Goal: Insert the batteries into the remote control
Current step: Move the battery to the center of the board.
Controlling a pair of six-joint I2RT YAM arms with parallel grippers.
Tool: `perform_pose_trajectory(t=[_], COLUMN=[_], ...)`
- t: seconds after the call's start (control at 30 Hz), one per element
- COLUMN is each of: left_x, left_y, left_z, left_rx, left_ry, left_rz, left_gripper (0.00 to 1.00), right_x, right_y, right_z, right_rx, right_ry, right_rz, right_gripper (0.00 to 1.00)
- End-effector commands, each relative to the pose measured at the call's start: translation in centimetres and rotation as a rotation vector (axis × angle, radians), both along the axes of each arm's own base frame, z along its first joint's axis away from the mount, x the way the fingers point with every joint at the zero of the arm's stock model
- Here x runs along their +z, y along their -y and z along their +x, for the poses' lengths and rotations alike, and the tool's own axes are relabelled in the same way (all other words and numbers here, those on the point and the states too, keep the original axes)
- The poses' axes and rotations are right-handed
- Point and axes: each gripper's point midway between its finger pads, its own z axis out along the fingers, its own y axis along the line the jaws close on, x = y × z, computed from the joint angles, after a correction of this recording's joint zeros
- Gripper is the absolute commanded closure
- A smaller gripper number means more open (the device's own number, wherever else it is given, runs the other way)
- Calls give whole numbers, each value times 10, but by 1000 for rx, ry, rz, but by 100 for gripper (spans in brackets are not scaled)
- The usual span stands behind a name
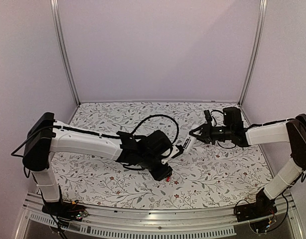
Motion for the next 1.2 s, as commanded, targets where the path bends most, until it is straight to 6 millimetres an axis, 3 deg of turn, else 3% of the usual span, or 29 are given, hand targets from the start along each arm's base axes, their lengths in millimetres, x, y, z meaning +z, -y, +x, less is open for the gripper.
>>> perform_pose_trajectory(t=[0.0,0.2,0.3,0.43,0.57,0.7,0.87,1.03,1.17], left_x=[-14,-44,-48,-63,-78,-84,-85,-72,-51], left_y=[16,21,22,15,5,-17,-44,-83,-114], left_z=[-11,-12,-9,-10,-8,2,2,9,35], left_rx=[1,26,39,44,44,38,-114,-275,-316], left_ry=[-75,-145,-154,-178,-191,-204,-234,-229,-171], left_rz=[55,161,203,288,365,445,481,516,499], left_gripper=[51,60,61,65,75,87,99,100,98], right_x=[-3,-2,-1,1,2,3,4,5,6], right_y=[27,45,46,48,49,50,49,49,47], right_z=[0,1,1,2,2,2,2,2,2], right_rx=[-48,-89,-91,-91,-92,-91,-85,-83,-73], right_ry=[15,16,16,22,24,28,28,26,27], right_rz=[-38,-44,-43,-42,-40,-37,-35,-29,-25], right_gripper=[100,100,100,100,100,100,100,100,100])
